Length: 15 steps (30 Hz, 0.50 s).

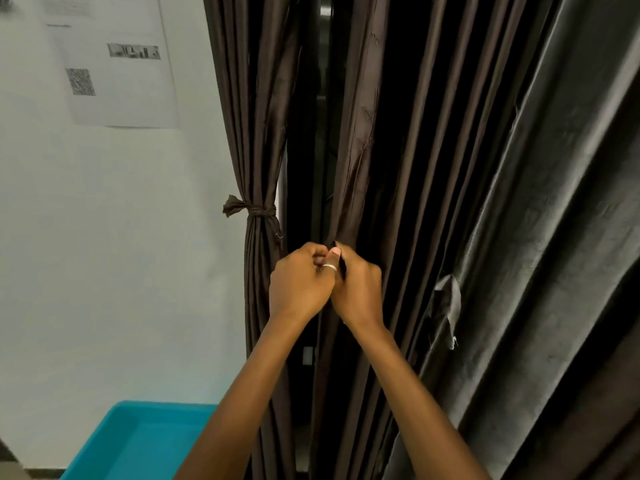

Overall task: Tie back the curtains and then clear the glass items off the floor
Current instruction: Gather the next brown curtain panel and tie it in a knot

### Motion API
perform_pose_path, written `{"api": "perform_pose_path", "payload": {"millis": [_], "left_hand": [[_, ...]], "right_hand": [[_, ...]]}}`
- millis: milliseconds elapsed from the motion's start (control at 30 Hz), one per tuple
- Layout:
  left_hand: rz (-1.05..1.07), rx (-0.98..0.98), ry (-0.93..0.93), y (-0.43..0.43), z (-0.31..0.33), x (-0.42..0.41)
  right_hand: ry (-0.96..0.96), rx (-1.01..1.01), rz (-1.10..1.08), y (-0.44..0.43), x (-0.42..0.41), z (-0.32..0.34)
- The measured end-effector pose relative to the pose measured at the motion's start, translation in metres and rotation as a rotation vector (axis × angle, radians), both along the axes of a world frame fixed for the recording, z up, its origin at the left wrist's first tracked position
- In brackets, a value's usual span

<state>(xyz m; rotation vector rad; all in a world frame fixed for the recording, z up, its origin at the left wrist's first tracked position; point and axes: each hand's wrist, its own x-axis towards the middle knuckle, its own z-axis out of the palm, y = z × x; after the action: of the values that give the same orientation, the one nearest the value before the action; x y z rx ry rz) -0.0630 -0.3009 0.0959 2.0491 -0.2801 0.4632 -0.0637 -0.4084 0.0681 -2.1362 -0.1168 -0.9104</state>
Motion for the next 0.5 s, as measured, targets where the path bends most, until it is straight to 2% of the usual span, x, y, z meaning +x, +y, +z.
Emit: {"api": "perform_pose_path", "payload": {"millis": [167, 333, 500], "left_hand": [[-0.020, -0.047, 0.021, 0.004, 0.003, 0.007], [-0.185, 0.002, 0.015, 0.021, 0.008, 0.022], [-0.288, 0.025, 0.034, 0.037, 0.013, 0.033]], "right_hand": [[-0.012, 0.030, 0.064, -0.006, -0.012, 0.009], [0.137, 0.061, 0.207, -0.012, -0.012, 0.022], [0.189, 0.084, 0.159, -0.003, -0.008, 0.030]]}}
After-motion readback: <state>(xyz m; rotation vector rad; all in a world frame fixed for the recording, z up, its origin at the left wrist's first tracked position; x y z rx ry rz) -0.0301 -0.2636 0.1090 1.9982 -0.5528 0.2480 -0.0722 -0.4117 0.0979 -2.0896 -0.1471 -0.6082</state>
